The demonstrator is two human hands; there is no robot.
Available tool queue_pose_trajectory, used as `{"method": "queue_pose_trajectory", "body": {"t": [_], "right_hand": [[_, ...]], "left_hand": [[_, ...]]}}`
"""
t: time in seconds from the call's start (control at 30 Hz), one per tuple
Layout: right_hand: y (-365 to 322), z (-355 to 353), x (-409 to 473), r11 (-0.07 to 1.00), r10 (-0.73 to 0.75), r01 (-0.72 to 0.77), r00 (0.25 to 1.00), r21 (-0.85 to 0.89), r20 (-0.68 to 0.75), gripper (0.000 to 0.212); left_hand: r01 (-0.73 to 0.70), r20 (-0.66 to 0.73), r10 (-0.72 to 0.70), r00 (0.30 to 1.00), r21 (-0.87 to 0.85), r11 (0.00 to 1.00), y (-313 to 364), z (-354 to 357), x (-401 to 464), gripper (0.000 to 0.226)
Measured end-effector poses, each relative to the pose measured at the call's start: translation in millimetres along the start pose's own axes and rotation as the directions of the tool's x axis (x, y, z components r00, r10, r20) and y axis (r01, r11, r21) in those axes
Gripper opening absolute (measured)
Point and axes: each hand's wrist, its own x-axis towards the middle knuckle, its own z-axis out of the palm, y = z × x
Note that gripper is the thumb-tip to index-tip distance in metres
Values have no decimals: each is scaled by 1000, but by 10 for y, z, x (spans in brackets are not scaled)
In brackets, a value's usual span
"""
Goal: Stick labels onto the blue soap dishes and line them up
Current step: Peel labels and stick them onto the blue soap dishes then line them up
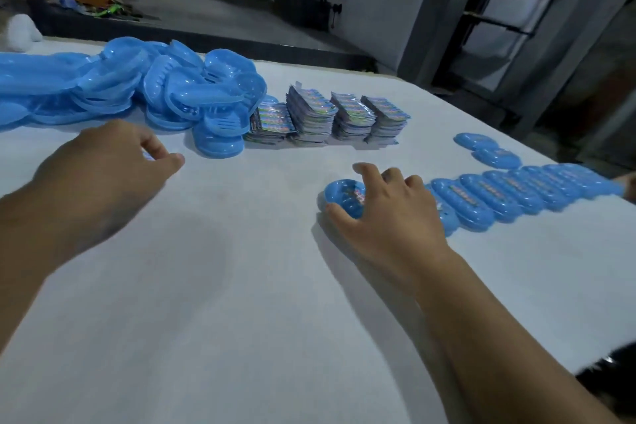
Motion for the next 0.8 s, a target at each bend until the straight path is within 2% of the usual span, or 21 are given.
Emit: {"method": "queue_pose_trajectory", "body": {"t": [0.13,0.37,0.63,0.8], "right_hand": [[207,24,-124,997,78,-78,995,2,-66,72],[441,20,-117,986,129,-111,980,123,-152,77],[652,-25,4,962,228,-205,966,179,-119,75],[535,-39,74,969,166,-140,979,205,-115,66]], "left_hand": [[14,-38,-15,999,-23,1000,-61,59,3,38],[35,-13,-36,999,-36,999,-113,97,8,37],[7,34,-6,999,-5,1000,-36,23,-4,35],[42,112,-46,993,37,998,47,-38,10,36]]}}
